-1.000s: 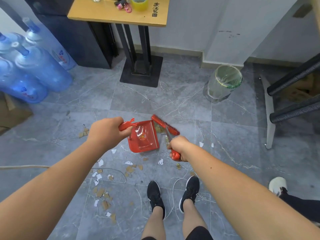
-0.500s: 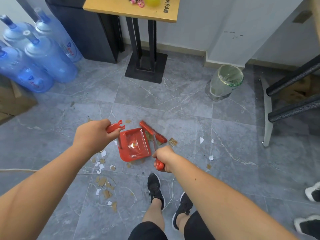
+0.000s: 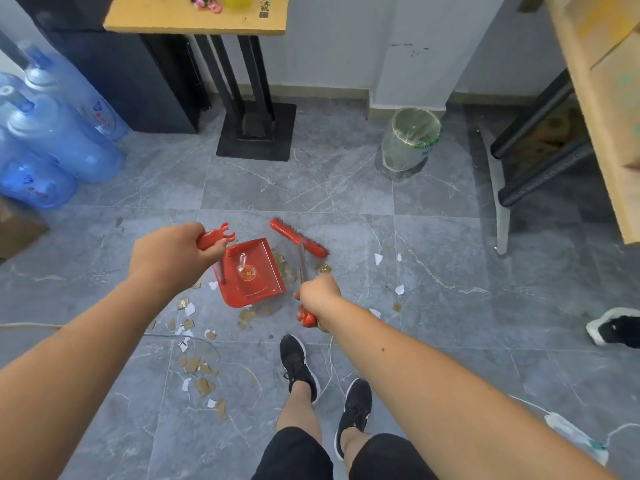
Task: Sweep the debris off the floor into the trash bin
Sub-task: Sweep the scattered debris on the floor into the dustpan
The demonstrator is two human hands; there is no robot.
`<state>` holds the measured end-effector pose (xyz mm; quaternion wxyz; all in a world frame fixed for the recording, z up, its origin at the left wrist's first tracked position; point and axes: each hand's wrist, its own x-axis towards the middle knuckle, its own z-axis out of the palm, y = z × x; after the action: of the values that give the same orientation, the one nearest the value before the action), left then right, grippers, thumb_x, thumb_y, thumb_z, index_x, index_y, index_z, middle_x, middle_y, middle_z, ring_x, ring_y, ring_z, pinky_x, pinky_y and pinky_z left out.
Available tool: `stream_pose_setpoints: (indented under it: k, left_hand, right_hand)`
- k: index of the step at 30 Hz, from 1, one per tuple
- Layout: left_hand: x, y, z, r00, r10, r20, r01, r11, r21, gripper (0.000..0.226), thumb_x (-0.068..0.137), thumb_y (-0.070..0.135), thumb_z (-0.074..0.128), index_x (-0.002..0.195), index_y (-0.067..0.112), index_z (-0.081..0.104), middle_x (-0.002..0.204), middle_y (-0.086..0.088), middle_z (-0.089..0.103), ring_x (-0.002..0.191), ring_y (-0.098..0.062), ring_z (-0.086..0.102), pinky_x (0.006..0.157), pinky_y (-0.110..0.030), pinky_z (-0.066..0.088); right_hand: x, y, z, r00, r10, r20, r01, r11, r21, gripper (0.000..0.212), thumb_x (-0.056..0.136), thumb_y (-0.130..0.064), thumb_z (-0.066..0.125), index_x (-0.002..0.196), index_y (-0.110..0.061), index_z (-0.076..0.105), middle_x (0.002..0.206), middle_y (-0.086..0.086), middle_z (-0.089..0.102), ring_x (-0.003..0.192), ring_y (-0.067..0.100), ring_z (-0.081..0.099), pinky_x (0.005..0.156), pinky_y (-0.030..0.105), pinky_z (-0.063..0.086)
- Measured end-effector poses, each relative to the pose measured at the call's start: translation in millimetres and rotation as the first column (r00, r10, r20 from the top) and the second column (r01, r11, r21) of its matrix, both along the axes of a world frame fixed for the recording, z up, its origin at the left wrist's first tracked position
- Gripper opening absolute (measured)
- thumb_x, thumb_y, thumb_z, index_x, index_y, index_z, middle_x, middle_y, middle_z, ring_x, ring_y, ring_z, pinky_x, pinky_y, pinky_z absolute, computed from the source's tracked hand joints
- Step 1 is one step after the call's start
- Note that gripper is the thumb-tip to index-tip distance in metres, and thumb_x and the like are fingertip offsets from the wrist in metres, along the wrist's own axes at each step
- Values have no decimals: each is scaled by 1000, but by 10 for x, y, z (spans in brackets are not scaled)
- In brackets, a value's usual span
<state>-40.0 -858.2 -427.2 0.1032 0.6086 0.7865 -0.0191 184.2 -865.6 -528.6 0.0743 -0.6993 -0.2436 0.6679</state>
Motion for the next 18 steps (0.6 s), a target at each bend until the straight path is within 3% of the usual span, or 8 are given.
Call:
stream_pose_setpoints:
  k: [6,11,15,18]
  left_hand:
    - [862,177,174,990,-139,11,139,990,39,51,90,60,54,68,15,57,57,-2,57,53,-23,55,49,-28,42]
    - [1560,355,187,967,-252,29,249,966,71,51,88,62,57,67,15,57,57,-1,58,55,-23,56,50,-28,41]
    - [2087,479,150,943,-332,39,329,942,70,50,84,63,58,67,16,56,58,2,57,57,-23,55,52,-29,41]
    - [2390,550,62,921,-385,60,382,922,60,50,84,62,60,67,16,54,59,2,57,60,-24,57,55,-30,42]
  right_hand:
    - [832,93,98,985,-171,0,170,984,44,27,90,6,44,114,3,56,82,14,50,31,16,42,34,18,35]
    - [1607,179,317,925,-373,-76,374,927,6,15,89,10,50,87,-5,52,59,9,44,44,16,38,34,14,34]
    - [2216,208,307,877,-472,-87,474,880,9,14,91,6,49,92,-6,56,57,8,45,29,12,38,31,13,34]
    - [2608,209,224,856,-515,-52,516,856,9,11,92,3,51,93,-8,54,54,6,43,35,13,39,31,14,34]
